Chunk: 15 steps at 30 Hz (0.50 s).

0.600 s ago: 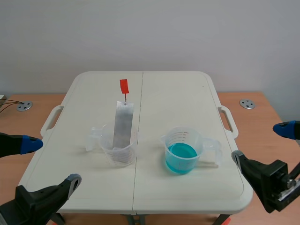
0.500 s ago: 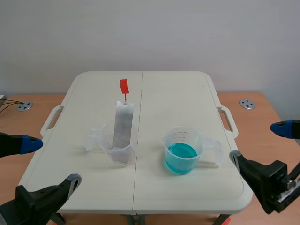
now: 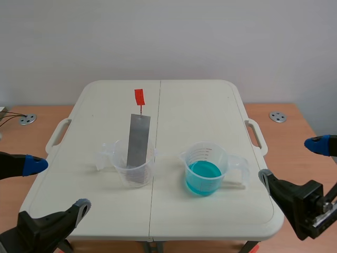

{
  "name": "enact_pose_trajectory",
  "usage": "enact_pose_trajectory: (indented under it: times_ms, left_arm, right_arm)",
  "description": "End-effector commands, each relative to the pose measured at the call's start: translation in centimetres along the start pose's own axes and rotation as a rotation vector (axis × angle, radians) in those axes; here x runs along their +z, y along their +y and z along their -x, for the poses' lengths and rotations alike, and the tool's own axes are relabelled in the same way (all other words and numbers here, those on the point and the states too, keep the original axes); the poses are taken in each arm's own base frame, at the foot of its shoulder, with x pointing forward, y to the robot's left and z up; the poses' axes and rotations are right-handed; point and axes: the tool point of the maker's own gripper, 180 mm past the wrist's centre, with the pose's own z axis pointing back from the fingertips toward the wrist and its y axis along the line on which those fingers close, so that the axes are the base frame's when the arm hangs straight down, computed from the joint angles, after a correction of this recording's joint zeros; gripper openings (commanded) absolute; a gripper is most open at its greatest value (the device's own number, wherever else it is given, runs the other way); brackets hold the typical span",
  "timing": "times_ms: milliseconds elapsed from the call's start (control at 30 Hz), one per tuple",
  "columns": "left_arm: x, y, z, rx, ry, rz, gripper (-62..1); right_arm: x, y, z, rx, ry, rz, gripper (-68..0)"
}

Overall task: Hold the metal plate by the orange handle, dip it into the blue solution, take it out and point at it, then put the plate back in the beaker on the left.
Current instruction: 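Lift the metal plate out of the left beaker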

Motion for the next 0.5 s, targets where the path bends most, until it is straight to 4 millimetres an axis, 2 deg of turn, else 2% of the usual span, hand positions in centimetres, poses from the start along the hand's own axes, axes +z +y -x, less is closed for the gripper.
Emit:
enact_pose_trajectory:
  times_ms: [0, 67, 100, 133, 200, 233, 300, 467]
  left_arm:
    - [0.0, -0.1, -0.8, -0.001, -0.028, 0.001, 1.4]
    - [0.0, -0.1, -0.7, -0.001, -0.02, 0.001, 1.4]
    - [0.0, -0.1, -0.5, -0.001, -0.013, 0.001, -7.8]
    - [0.0, -0.1, -0.5, -0.001, -0.01, 0.001, -21.9]
    - [0.0, -0.1, -0.5, -0.002, -0.011, 0.001, -54.1]
    - [0.0, -0.1, -0.6, -0.002, -0.013, 0.001, -60.9]
    - [0.0, -0.1, -0.7, -0.001, -0.019, 0.001, -56.4]
    - [0.1, -0.1, 0.0, -0.003, 0.01, -0.003, -56.2]
  right_arm:
    - [-0.1, 0.0, -1.2, -0.013, -0.046, -0.005, -8.0]
    - [-0.2, 0.1, -1.4, -0.018, -0.051, -0.012, -8.0]
    - [-0.2, 0.2, -1.5, -0.015, -0.055, -0.018, -8.0]
    - [-0.3, 0.2, -1.6, -0.012, -0.054, -0.021, -8.0]
    - [-0.4, 0.1, -1.9, -0.008, -0.064, -0.025, -8.0]
    - [-0.5, 0.1, -2.0, -0.007, -0.069, -0.027, -8.0]
    - [-0.6, 0.2, -2.4, -0.005, -0.081, -0.037, -8.0]
    - [-0.9, 0.4, -3.7, -0.025, -0.129, -0.069, -8.0]
